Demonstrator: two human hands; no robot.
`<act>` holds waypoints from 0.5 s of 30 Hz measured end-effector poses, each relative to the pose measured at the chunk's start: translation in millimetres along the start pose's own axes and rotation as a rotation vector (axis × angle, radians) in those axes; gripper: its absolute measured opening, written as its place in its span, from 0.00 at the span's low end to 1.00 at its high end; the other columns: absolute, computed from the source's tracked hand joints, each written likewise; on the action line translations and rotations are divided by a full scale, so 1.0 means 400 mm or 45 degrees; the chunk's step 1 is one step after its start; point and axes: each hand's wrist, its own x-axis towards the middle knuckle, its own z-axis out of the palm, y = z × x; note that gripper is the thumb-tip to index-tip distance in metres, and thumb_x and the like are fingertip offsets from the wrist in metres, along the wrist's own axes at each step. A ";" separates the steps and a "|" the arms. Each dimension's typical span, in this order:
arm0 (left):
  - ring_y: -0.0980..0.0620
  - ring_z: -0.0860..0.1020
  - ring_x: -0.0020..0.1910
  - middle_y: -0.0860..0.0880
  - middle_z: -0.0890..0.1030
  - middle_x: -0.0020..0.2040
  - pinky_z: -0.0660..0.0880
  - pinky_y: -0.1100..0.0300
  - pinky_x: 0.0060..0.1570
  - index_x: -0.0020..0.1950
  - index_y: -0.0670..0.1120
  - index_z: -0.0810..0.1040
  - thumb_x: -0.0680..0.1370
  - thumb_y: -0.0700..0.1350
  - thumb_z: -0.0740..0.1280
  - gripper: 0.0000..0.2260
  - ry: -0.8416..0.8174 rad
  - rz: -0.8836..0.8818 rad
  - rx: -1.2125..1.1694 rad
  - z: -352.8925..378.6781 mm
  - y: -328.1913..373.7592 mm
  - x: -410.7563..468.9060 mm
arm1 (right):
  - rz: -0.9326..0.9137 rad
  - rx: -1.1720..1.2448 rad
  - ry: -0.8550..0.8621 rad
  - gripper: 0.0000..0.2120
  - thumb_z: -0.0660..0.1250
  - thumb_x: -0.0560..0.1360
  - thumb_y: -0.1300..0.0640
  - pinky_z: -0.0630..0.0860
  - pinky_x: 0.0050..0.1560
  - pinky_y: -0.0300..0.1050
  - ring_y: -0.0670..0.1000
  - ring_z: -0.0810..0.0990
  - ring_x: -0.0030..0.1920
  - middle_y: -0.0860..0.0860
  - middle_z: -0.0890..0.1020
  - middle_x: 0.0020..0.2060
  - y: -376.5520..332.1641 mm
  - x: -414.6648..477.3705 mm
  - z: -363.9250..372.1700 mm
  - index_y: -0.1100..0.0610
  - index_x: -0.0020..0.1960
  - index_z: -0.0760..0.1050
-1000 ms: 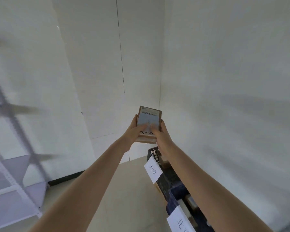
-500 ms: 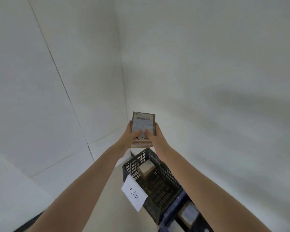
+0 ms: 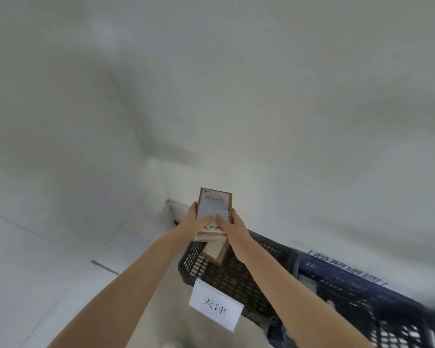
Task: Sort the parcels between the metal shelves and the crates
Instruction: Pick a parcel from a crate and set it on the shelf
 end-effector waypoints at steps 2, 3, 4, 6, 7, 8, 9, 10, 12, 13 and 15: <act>0.55 0.79 0.52 0.44 0.75 0.67 0.78 0.69 0.37 0.75 0.46 0.61 0.81 0.41 0.65 0.25 -0.062 -0.062 0.024 -0.028 -0.039 0.080 | 0.099 0.019 0.088 0.17 0.66 0.80 0.57 0.79 0.62 0.54 0.54 0.83 0.57 0.54 0.81 0.61 0.051 0.068 0.011 0.54 0.69 0.70; 0.54 0.79 0.53 0.44 0.74 0.69 0.78 0.69 0.36 0.76 0.46 0.60 0.81 0.41 0.65 0.25 -0.079 -0.117 0.048 -0.042 -0.069 0.117 | 0.151 0.024 0.123 0.18 0.67 0.80 0.57 0.78 0.63 0.55 0.54 0.82 0.58 0.53 0.81 0.61 0.082 0.097 0.013 0.54 0.69 0.70; 0.54 0.78 0.54 0.45 0.74 0.69 0.78 0.69 0.37 0.77 0.47 0.60 0.81 0.42 0.65 0.26 -0.112 -0.174 0.064 -0.051 -0.095 0.149 | 0.200 0.025 0.157 0.18 0.67 0.80 0.57 0.78 0.63 0.55 0.54 0.82 0.58 0.53 0.81 0.60 0.110 0.126 0.016 0.54 0.69 0.71; 0.56 0.77 0.58 0.51 0.75 0.68 0.76 0.67 0.47 0.77 0.52 0.60 0.80 0.47 0.66 0.27 -0.216 -0.236 0.144 -0.065 -0.162 0.218 | 0.289 0.041 0.233 0.18 0.67 0.80 0.56 0.76 0.65 0.55 0.53 0.81 0.59 0.52 0.81 0.61 0.172 0.174 0.015 0.53 0.69 0.70; 0.57 0.77 0.59 0.52 0.75 0.68 0.74 0.64 0.51 0.77 0.53 0.60 0.80 0.49 0.66 0.27 -0.271 -0.261 0.167 -0.070 -0.195 0.256 | 0.327 0.059 0.266 0.19 0.67 0.80 0.56 0.75 0.66 0.55 0.53 0.80 0.60 0.52 0.81 0.61 0.213 0.205 0.008 0.53 0.70 0.70; 0.57 0.76 0.59 0.52 0.76 0.68 0.73 0.63 0.52 0.76 0.54 0.61 0.80 0.50 0.66 0.26 -0.298 -0.303 0.191 -0.075 -0.231 0.294 | 0.370 0.080 0.283 0.20 0.67 0.80 0.56 0.75 0.67 0.56 0.53 0.80 0.61 0.52 0.80 0.62 0.253 0.234 0.004 0.53 0.70 0.69; 0.57 0.76 0.59 0.52 0.75 0.68 0.72 0.63 0.52 0.76 0.53 0.62 0.80 0.50 0.66 0.25 -0.300 -0.356 0.215 -0.080 -0.268 0.329 | 0.423 0.091 0.299 0.20 0.67 0.80 0.56 0.74 0.67 0.56 0.54 0.79 0.62 0.52 0.80 0.62 0.295 0.266 0.001 0.54 0.71 0.69; 0.55 0.76 0.60 0.52 0.75 0.68 0.72 0.62 0.53 0.76 0.53 0.63 0.80 0.50 0.66 0.25 -0.301 -0.405 0.234 -0.082 -0.310 0.361 | 0.477 0.092 0.315 0.21 0.66 0.80 0.56 0.74 0.67 0.57 0.54 0.79 0.62 0.52 0.79 0.63 0.339 0.294 -0.002 0.54 0.71 0.68; 0.53 0.75 0.62 0.51 0.75 0.68 0.72 0.59 0.54 0.75 0.53 0.64 0.79 0.51 0.67 0.26 -0.304 -0.473 0.275 -0.083 -0.407 0.425 | 0.563 0.090 0.353 0.21 0.66 0.80 0.56 0.75 0.66 0.55 0.54 0.79 0.62 0.53 0.79 0.64 0.431 0.353 -0.012 0.56 0.72 0.68; 0.53 0.76 0.61 0.51 0.76 0.67 0.73 0.60 0.52 0.75 0.53 0.64 0.79 0.51 0.68 0.26 -0.307 -0.512 0.276 -0.083 -0.455 0.452 | 0.601 0.100 0.367 0.20 0.66 0.81 0.57 0.77 0.64 0.53 0.54 0.79 0.62 0.54 0.79 0.64 0.479 0.378 -0.017 0.56 0.71 0.68; 0.54 0.78 0.57 0.52 0.77 0.64 0.74 0.61 0.47 0.74 0.53 0.66 0.79 0.50 0.68 0.24 -0.321 -0.589 0.270 -0.082 -0.547 0.502 | 0.675 0.138 0.384 0.19 0.65 0.81 0.57 0.80 0.55 0.47 0.53 0.80 0.58 0.53 0.79 0.62 0.567 0.422 -0.022 0.55 0.70 0.69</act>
